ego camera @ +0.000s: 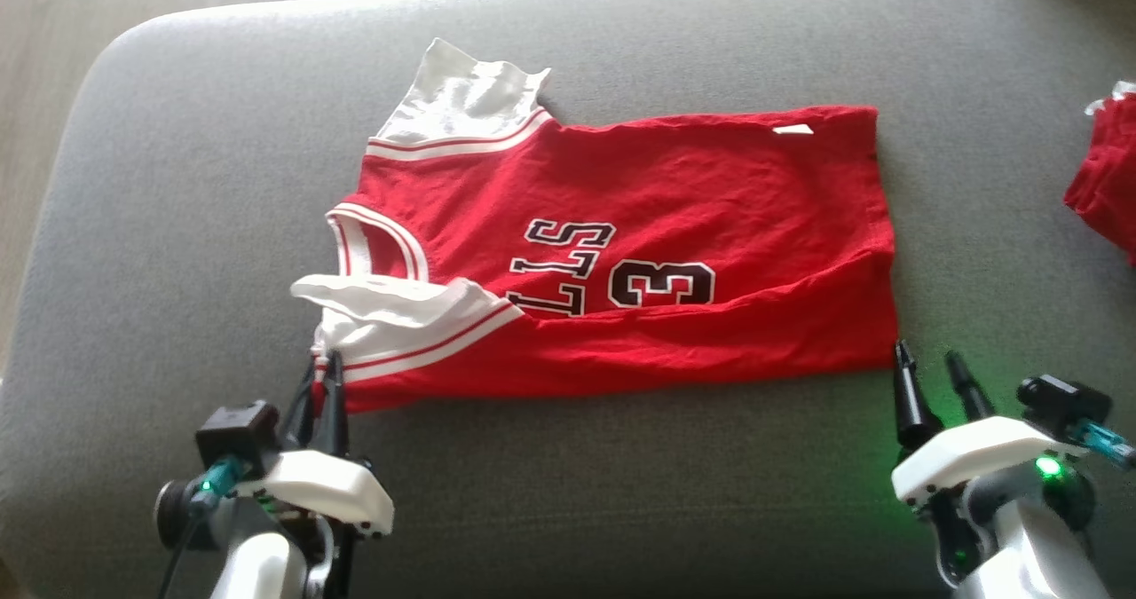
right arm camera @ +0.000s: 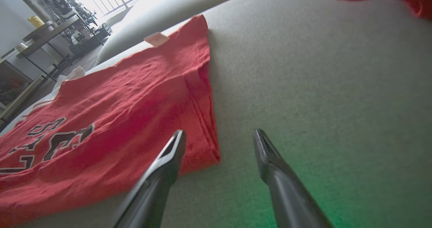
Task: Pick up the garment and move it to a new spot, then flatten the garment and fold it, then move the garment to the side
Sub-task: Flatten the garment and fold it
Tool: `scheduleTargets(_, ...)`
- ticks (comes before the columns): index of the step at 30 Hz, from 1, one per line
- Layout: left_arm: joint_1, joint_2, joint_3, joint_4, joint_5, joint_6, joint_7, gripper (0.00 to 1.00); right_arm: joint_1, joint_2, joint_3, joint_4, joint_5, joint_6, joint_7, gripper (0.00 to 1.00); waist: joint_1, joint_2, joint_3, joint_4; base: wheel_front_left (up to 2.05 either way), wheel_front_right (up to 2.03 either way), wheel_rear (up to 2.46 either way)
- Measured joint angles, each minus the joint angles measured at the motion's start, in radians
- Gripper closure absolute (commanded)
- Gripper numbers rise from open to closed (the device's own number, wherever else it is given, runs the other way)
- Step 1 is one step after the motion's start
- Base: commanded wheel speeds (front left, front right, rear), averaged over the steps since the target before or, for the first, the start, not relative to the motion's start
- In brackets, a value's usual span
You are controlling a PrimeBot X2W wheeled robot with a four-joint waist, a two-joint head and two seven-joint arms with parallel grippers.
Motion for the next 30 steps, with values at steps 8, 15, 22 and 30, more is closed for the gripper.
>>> scheduleTargets(8,0.004,0.0,-0.052,-0.01,0.003,-0.007,0.0,1.0,-0.134,-0.002,0.031,0.263,0.126,0.0,-0.002,0.0,0.0,0.0,0.002,0.028,0.0,0.0,0.0)
scheduleTargets(15,0.004,0.0,-0.054,-0.01,0.003,-0.007,0.0,1.0,-0.206,-0.013,0.102,0.344,0.237,0.0,-0.008,0.34,0.0,0.0,0.006,0.038,0.0,0.0,0.0)
scheduleTargets(22,0.004,0.001,-0.053,-0.005,0.003,0.002,0.0,1.0,-0.204,-0.011,0.106,0.337,0.248,0.0,-0.003,1.0,0.0,0.0,0.002,0.03,0.0,0.0,0.0)
scheduleTargets(30,0.008,0.011,-0.072,0.047,0.01,0.001,0.018,1.0,-0.154,-0.007,0.05,0.265,0.207,0.0,-0.002,1.0,0.0,0.0,-0.02,0.007,0.0,0.0,0.0)
